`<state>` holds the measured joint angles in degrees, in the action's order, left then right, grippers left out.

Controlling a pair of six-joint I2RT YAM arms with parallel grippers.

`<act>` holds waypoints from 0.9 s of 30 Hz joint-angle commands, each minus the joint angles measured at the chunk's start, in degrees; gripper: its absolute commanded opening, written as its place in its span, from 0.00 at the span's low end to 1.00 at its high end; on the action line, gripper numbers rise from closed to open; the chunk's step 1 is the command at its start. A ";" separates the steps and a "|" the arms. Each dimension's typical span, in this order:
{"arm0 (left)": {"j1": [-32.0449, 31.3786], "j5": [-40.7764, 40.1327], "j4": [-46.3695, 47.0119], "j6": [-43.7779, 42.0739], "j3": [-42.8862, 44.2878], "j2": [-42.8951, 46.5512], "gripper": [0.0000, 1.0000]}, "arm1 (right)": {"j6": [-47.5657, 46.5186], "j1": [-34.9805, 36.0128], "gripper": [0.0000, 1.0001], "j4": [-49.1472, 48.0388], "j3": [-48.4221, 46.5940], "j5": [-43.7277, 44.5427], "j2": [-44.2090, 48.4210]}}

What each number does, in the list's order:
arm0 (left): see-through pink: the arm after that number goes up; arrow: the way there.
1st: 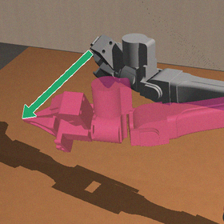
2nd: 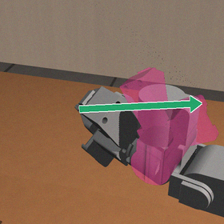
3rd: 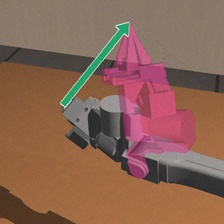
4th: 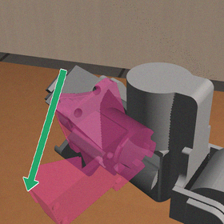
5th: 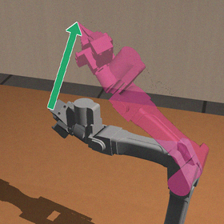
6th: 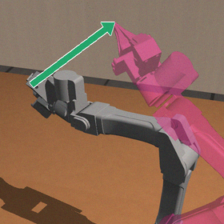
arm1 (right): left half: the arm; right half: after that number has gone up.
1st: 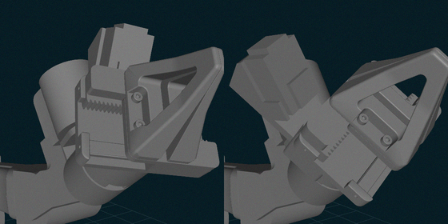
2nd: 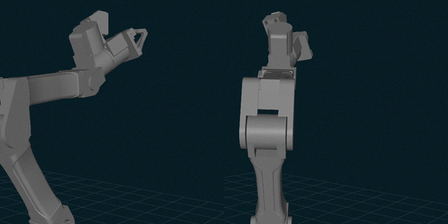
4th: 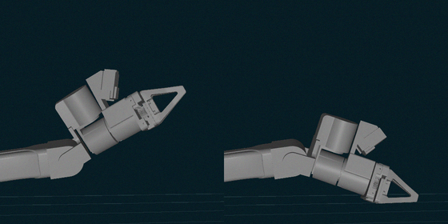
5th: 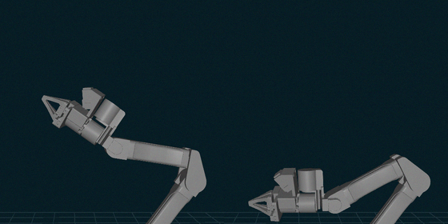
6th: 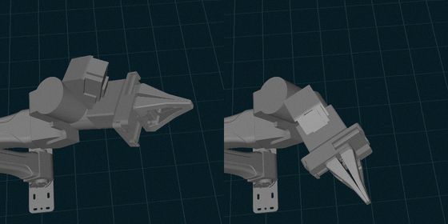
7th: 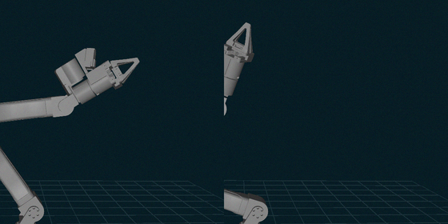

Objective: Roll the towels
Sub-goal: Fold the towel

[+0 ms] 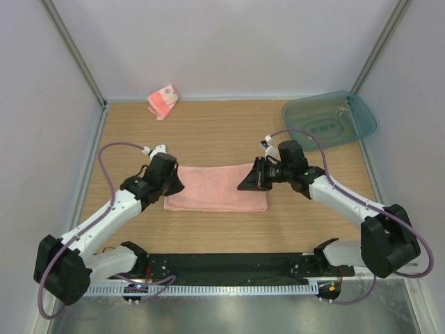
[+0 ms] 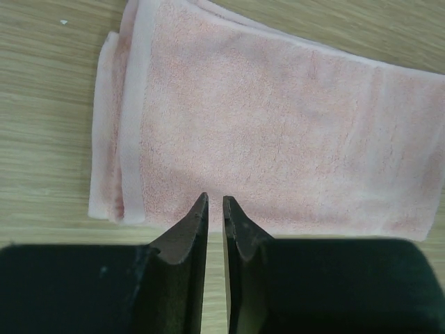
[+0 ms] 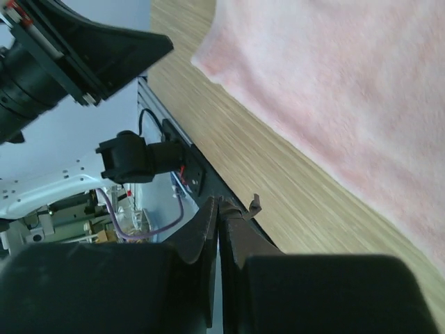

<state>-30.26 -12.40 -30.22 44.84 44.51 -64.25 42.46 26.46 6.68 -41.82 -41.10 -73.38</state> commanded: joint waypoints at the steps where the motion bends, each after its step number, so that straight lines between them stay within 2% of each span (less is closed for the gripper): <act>1: -0.24 -0.60 -1.52 1.56 -2.23 2.11 0.14 | 2.19 -0.88 0.10 -4.55 -5.19 -2.58 -4.56; 3: -0.24 -0.43 -1.16 2.70 -3.46 1.50 0.12 | 5.68 -1.93 0.08 -6.84 -7.30 -4.85 -8.76; 4: -0.24 -0.25 -0.72 3.14 -4.95 0.54 0.11 | 7.10 -2.63 0.08 -12.25 -7.83 -5.82 -10.01; 10: -0.24 -2.35 3.06 6.31 -8.56 -4.91 0.10 | 7.11 -6.23 0.06 -16.85 -12.49 -6.09 -21.24; 12: -0.24 -4.20 2.71 7.19 -8.65 -7.72 0.10 | 8.78 -8.17 0.06 -20.81 -11.01 -6.79 -24.42; 17: -0.24 -5.96 3.06 8.77 -9.09 -11.77 0.09 | 16.33 -15.63 0.03 -38.30 -5.12 -10.39 -37.49; 21: -0.06 -6.75 3.32 8.60 -9.44 -13.09 0.09 | 21.61 -17.23 0.02 -49.72 -1.95 -11.37 -44.81; 24: 0.03 -6.84 3.50 8.25 -9.44 -13.45 0.09 | 20.14 -17.40 0.01 -50.36 -1.42 -9.97 -46.93; 27: 0.64 -6.67 3.41 7.81 -9.53 -13.53 0.09 | 14.09 -17.67 0.01 -43.88 -1.59 -7.69 -46.24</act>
<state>-30.33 -16.14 -26.81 52.38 36.14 -75.53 59.81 8.67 -39.57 -44.31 -51.81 -118.80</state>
